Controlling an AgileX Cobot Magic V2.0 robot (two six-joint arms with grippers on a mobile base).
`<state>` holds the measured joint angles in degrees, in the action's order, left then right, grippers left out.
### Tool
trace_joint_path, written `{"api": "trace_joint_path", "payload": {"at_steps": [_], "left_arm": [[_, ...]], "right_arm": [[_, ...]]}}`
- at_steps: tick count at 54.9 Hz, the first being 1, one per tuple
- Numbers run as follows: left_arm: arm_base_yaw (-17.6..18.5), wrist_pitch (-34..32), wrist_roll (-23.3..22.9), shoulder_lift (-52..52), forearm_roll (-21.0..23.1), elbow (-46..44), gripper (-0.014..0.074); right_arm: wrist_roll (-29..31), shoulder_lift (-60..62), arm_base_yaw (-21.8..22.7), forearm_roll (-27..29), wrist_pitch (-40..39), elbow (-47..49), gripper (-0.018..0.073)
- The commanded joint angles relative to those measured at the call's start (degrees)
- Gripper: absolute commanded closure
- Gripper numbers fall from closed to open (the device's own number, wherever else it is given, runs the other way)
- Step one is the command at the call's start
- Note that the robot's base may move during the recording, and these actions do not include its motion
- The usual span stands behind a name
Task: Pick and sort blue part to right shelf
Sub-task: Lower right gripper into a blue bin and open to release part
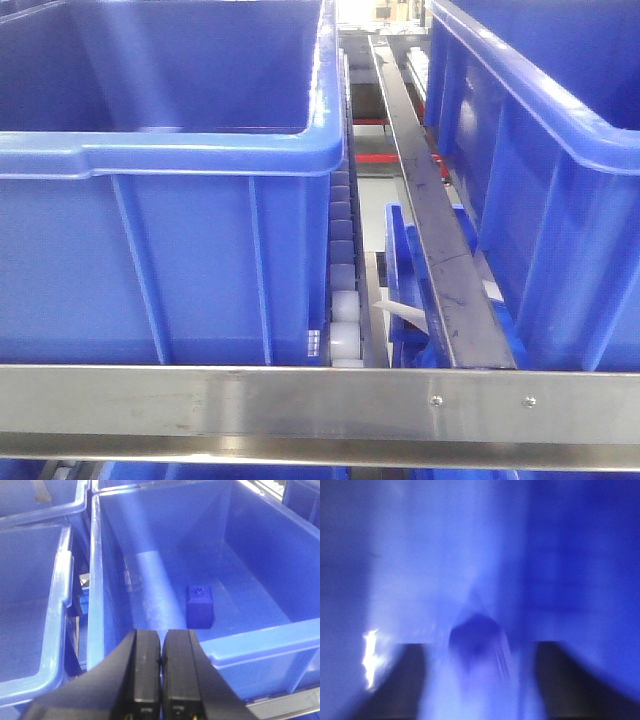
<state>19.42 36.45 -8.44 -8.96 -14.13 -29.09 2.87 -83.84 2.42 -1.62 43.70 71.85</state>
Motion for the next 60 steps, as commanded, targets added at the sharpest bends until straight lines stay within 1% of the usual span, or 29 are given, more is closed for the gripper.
{"api": "trace_joint_path", "payload": {"at_steps": [1,6,23,28,40,48,54,60], "left_arm": [[0.29,-3.98,0.08,-0.60,-0.33,-1.47,0.0470],[0.29,-3.98,0.08,-0.60,-0.33,-1.47,0.0470],[0.29,-4.08,0.08,-0.60,-0.33,-1.47,0.0470],[0.29,-4.08,0.08,-0.60,-0.33,-1.47,0.0470],[0.29,-4.08,0.08,-0.60,-0.43,-1.47,0.0471],[0.29,-3.98,0.08,-0.60,-0.43,-1.47,0.0471],[0.29,-3.72,0.08,-0.60,-0.43,-1.47,0.0471],[0.29,-3.72,0.08,-0.60,-0.43,-1.47,0.0471]], "right_arm": [[0.53,8.95,0.26,0.10,-3.75,-2.75,0.0383],[0.53,15.48,0.26,0.10,-4.99,-7.41,0.0510],[0.53,42.92,0.26,0.57,-9.91,-26.68,0.0505],[0.53,53.20,0.26,0.57,-11.21,-32.84,0.0505],[0.53,73.76,0.26,0.59,-11.88,-40.90,0.0505],[0.53,80.21,0.26,0.59,-12.52,-42.23,0.0505],[0.53,80.99,0.26,0.59,-13.80,-42.23,0.0505],[0.48,80.99,0.26,0.95,-13.08,-42.23,0.0505]]}}
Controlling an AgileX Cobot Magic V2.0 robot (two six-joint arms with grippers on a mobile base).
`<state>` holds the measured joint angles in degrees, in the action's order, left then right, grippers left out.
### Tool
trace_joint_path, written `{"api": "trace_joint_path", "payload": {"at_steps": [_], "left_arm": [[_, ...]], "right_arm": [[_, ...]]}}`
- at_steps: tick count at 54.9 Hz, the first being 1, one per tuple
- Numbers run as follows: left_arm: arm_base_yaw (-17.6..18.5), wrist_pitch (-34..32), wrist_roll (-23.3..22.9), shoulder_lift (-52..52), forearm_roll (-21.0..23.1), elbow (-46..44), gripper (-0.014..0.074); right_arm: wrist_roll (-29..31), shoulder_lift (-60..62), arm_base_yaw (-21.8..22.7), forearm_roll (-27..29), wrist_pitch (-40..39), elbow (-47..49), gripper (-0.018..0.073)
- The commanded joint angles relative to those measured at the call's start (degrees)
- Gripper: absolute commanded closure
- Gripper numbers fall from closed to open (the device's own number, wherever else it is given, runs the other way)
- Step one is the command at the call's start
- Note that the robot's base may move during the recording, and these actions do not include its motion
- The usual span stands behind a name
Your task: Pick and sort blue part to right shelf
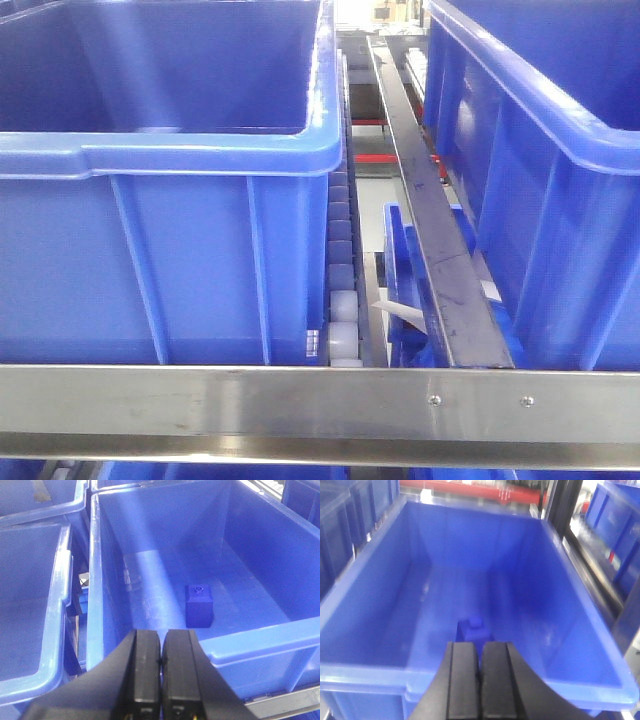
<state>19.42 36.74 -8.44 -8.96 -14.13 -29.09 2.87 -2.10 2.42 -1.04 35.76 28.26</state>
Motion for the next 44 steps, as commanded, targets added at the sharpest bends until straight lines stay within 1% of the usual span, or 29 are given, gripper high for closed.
{"api": "trace_joint_path", "payload": {"at_steps": [1,28,31,36,40,44], "left_arm": [[0.29,-4.02,0.08,-0.60,-0.43,-1.47,0.0471],[0.29,-4.02,0.08,-0.60,-0.72,-1.47,0.0471],[-0.18,-4.25,0.08,-0.60,-0.86,-1.08,0.0471],[-2.61,-4.92,0.08,0.07,-0.16,0.00,0.0471],[-5.87,-6.52,0.08,1.50,1.88,2.05,0.0471],[-9.90,-10.35,0.08,3.65,3.54,5.31,0.0471]], "right_arm": [[0.48,-0.74,0.26,0.36,-5.14,1.36,0.0505],[0.48,-0.74,0.26,0.36,-5.19,1.18,0.0505],[0.48,-0.74,0.26,0.36,-5.19,1.18,0.0505],[0.48,-0.74,0.26,0.36,-5.19,1.18,0.0505],[0.48,-0.74,0.26,0.36,-5.19,1.18,0.0505],[0.48,-0.74,0.26,0.36,-5.19,1.18,0.0505]]}}
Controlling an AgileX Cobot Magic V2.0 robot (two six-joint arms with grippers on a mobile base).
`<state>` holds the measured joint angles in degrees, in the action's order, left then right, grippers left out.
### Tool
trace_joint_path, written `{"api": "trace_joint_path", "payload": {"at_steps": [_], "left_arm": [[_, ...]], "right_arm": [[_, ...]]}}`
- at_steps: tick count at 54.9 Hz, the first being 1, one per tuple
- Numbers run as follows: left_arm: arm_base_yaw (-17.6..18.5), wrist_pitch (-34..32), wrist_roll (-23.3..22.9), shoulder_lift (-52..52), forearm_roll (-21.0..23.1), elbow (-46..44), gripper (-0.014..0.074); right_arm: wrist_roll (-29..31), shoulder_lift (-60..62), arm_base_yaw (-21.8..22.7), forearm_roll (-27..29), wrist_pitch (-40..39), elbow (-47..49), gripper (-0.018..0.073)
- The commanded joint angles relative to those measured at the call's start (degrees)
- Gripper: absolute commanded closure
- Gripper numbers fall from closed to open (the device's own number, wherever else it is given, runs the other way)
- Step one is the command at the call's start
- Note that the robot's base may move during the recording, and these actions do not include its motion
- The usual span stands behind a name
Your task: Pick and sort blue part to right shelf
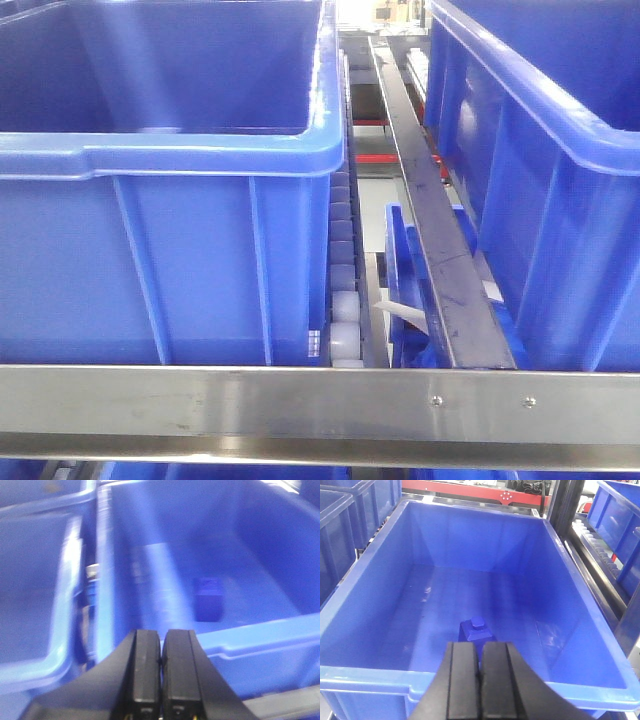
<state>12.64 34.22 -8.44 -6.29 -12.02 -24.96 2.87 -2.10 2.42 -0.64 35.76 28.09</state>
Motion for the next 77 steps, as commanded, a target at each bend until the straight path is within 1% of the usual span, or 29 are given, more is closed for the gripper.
{"api": "trace_joint_path", "payload": {"at_steps": [1,5,9,13,19,21,22,24,26,27,30,73,75,77], "left_arm": [[-3.78,-9.12,0.08,1.61,1.62,2.25,0.0471],[-7.06,-13.20,0.08,3.92,2.92,6.08,0.0471],[-10.90,-17.15,0.08,6.62,5.96,10.86,0.0471],[-13.05,-20.51,0.18,8.14,8.56,15.46,0.0471],[-14.45,-28.64,0.18,7.92,9.02,21.32,0.0471],[-14.45,-35.01,0.18,7.92,9.10,24.99,0.0471],[-14.45,-37.19,0.18,7.92,9.28,26.20,0.0471],[-14.45,-39.04,0.18,7.92,9.88,27.22,0.0471],[-14.45,-35.82,0.18,7.92,10.57,26.59,0.0471],[-14.45,-35.59,0.18,7.92,10.87,26.65,0.0471],[-14.45,-36.64,0.18,7.92,11.15,27.03,0.0471],[-14.45,-36.21,0.18,7.92,11.15,27.03,0.0471],[-14.45,-36.21,0.18,7.92,11.15,27.03,0.0471],[-14.45,-36.21,0.18,7.92,11.15,27.03,0.0471]], "right_arm": [[0.48,-0.74,0.26,-0.03,-5.19,1.34,0.0505],[0.48,-0.74,0.26,-0.03,-5.19,1.34,0.0505],[0.48,-0.74,0.26,-0.03,-5.19,1.34,0.0505],[0.48,-0.74,0.26,-0.03,-5.19,1.34,0.0505],[0.48,-0.74,0.26,-0.03,-5.19,1.34,0.0505],[0.48,-0.74,0.26,-0.03,-5.24,1.34,0.0505],[0.48,-0.74,0.26,-0.03,-5.24,1.34,0.0505],[0.48,-0.74,0.26,-0.03,-5.24,1.34,0.0505],[0.48,-0.74,0.26,-0.03,-5.24,1.34,0.0505],[0.48,-0.74,0.26,-0.03,-5.24,1.34,0.0505],[0.48,-0.74,0.26,-0.03,-5.24,1.34,0.0505],[0.39,-0.74,0.26,0.07,-5.14,1.13,0.0505],[0.39,-0.54,0.26,1.08,-5.91,0.62,0.0505],[0.27,-0.54,0.26,2.26,-9.03,-1.41,0.0505]]}}
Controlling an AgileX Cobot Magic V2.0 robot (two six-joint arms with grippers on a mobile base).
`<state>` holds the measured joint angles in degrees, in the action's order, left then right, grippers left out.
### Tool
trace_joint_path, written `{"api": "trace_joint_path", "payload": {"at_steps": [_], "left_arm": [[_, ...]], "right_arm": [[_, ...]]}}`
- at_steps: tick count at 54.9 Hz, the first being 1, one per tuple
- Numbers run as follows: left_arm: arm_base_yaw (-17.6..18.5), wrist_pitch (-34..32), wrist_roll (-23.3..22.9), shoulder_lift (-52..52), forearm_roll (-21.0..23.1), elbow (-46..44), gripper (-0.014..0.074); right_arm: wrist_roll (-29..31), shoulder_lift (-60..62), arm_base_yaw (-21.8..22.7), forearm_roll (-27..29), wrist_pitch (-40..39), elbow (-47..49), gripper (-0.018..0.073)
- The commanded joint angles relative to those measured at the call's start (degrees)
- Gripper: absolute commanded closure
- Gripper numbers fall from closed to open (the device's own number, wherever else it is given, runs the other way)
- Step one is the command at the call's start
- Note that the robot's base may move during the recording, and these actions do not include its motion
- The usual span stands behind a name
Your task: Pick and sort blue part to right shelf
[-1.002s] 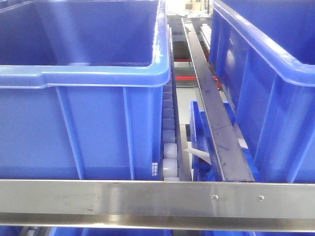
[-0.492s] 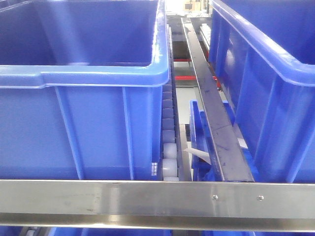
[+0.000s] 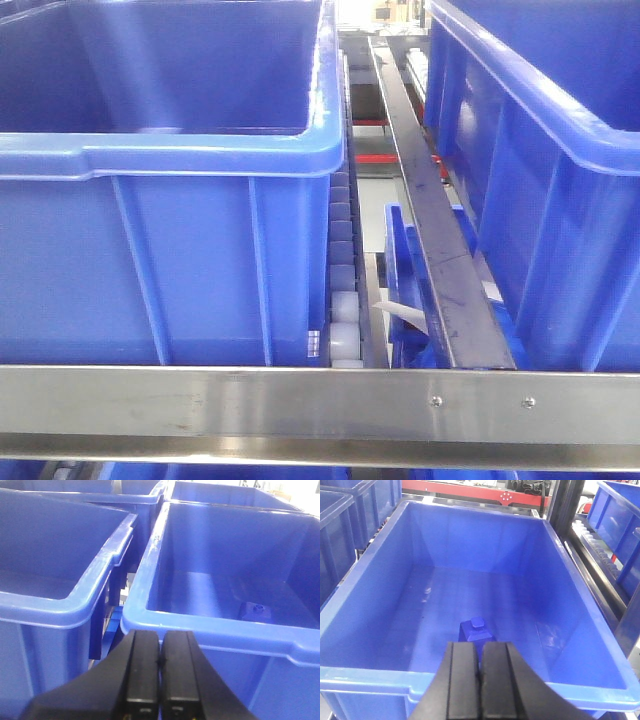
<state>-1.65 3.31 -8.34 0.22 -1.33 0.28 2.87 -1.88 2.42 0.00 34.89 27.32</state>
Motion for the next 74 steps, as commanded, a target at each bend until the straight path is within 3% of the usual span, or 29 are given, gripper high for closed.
{"api": "trace_joint_path", "payload": {"at_steps": [1,10,22,74], "left_arm": [[-0.16,-5.29,0.07,1.42,0.47,1.79,0.0471],[-0.16,-5.29,0.07,1.42,0.47,1.79,0.0471],[-0.16,-5.29,0.07,1.42,0.47,1.79,0.0471],[-0.16,-5.29,0.07,1.34,0.47,1.79,0.0471]], "right_arm": [[0.06,-0.76,0.26,1.87,-9.33,-1.46,0.0505],[-3.62,-0.33,0.26,2.19,-24.37,-14.68,0.0505],[-3.69,3.33,0.26,2.54,-39.27,-28.87,0.0505],[-3.69,3.56,0.26,2.49,-38.12,-28.56,0.0505]]}}
